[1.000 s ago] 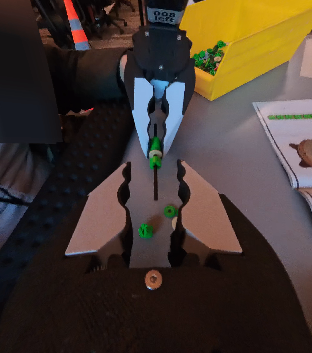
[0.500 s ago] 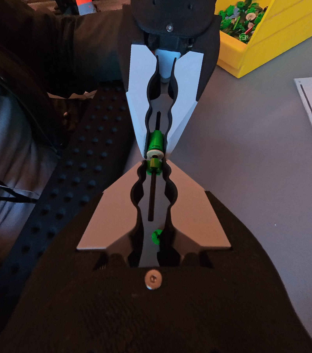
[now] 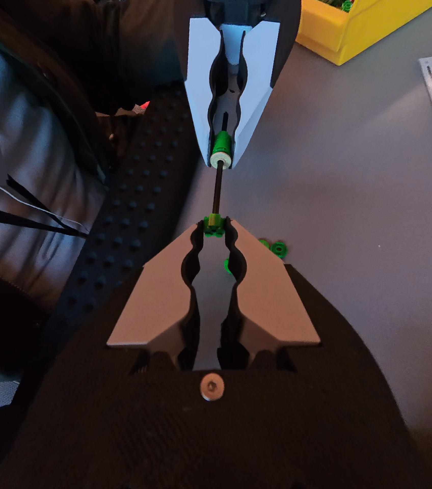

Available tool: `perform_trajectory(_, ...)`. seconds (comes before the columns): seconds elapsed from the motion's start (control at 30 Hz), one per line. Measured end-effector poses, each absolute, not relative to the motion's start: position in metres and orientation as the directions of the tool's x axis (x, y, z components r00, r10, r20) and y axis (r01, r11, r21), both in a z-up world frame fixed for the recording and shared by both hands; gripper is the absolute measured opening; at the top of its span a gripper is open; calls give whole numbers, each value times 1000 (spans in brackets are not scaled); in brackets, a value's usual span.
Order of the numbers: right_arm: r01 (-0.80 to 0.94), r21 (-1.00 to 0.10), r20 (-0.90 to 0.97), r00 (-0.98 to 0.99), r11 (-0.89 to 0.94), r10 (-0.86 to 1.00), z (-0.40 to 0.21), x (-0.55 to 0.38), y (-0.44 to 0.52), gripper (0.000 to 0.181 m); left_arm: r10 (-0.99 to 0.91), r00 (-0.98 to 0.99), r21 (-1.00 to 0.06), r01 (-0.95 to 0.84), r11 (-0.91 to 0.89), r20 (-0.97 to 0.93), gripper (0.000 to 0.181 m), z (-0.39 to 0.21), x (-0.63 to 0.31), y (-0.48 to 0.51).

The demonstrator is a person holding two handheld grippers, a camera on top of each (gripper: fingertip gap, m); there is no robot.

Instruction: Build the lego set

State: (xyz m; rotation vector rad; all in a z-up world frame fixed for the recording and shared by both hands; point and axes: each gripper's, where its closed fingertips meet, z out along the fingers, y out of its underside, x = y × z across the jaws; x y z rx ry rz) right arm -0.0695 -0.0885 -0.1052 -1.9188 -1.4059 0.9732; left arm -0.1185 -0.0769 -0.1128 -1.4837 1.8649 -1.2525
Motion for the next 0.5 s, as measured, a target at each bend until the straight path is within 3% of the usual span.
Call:
perform_trajectory(0.07,686,-655,-163,283,-318,945,-129,-32,-83,16,-975,-199,-781,-623,47,101,15,-137,-138,-44)
perform_trajectory(0.13,532,-751,-220,356,-391,908,-112,-7,-75,15,-948,-206,-817,-570,-85,242,15,-124,-147,-42)
perform_trajectory(0.2,393,-811,-288,377,-433,880,-92,-1,-66,15,-940,-214,-839,-532,-114,264,15,-114,-143,-40)
perform_trajectory(0.27,459,-799,-235,355,-388,905,-104,-9,-65,15,-940,-227,-828,-554,-90,255,15,-119,-138,-44)
perform_trajectory(0.37,576,-725,-194,355,-377,914,-129,-20,-65,44,-940,-235,-806,-589,-64,246,15,-129,-134,-51)
perform_trajectory(0.5,506,-834,-88,275,-222,957,-105,-70,-63,50,-913,-281,-816,-571,-88,295,15,-120,-123,-65)
